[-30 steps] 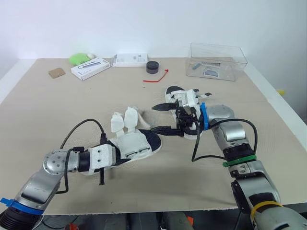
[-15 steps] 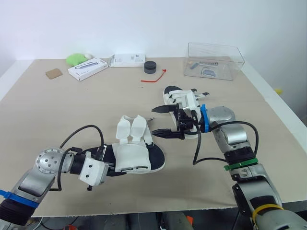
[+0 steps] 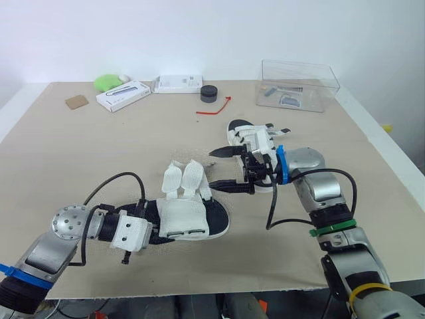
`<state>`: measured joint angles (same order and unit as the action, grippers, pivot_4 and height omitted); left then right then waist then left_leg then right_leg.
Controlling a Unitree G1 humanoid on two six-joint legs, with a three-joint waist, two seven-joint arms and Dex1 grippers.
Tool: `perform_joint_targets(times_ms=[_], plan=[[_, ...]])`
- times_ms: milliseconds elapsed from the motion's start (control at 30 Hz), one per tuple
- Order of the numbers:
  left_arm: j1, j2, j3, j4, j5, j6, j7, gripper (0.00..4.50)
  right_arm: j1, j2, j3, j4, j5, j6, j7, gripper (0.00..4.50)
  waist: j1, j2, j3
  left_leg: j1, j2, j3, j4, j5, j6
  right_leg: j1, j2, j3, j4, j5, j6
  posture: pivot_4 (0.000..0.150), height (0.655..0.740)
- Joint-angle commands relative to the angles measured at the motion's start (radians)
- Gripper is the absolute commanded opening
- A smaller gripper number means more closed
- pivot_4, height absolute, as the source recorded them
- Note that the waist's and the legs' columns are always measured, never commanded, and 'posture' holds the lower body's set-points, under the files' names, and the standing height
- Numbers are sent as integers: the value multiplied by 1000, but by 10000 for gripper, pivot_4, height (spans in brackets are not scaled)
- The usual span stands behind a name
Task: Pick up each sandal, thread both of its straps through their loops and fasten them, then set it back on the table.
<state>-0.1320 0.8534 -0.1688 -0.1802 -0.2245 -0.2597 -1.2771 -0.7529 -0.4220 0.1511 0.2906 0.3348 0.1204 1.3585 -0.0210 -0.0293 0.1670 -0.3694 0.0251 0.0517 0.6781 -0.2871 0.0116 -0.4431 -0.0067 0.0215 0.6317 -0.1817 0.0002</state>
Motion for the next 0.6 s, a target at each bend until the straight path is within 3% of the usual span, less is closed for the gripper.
perform_joint_targets(times_ms=[33,167,267,333,367,400,467,533,600], plan=[[9,24,-3,1,24,31,-3,19386,-9,-9,-5,-17,7,0,14,45000,0,0,0,0,0,0,0,0,0,0,0,0,0,0,0,1500,7400],[17,56,28,-37,0,105,-3,33315,3,-41,-12,-35,14,45,32,45000,0,0,0,0,0,0,0,0,0,0,0,0,0,0,0,1500,7400],[37,89,65,-97,-43,179,2,33315,35,-79,-12,-78,20,68,50,45000,0,0,0,0,1,0,0,1,0,0,2,1,0,0,0,1500,7400],[49,100,79,-129,-66,217,6,34036,73,-98,-8,-131,27,86,50,38958,0,0,0,0,2,-1,0,1,0,0,3,1,1,-1,-1,1500,7400],[55,104,83,-145,-74,231,7,34036,97,-106,3,-165,28,96,51,38958,0,0,0,0,2,-1,0,0,0,-1,3,1,1,-2,-1,1500,7400],[61,107,85,-160,-79,241,7,34036,120,-109,14,-194,25,101,50,33016,0,0,0,0,2,-1,0,0,1,-1,3,0,1,-2,-2,1500,7400],[69,106,86,-182,-80,249,10,34036,157,-99,39,-227,9,95,36,25392,-1,0,0,0,2,-1,0,0,1,-1,4,1,2,-3,-2,1500,7400],[76,104,82,-197,-72,254,16,34036,179,-88,64,-242,-13,82,19,13092,-3,0,0,0,3,-1,-1,0,1,-1,5,1,2,-4,-1,1500,7400],[84,103,82,-207,-71,260,20,34036,189,-81,85,-257,-25,86,4,4113,-3,0,0,0,3,-1,-1,0,1,-1,5,1,2,-4,-1,1500,7400]])
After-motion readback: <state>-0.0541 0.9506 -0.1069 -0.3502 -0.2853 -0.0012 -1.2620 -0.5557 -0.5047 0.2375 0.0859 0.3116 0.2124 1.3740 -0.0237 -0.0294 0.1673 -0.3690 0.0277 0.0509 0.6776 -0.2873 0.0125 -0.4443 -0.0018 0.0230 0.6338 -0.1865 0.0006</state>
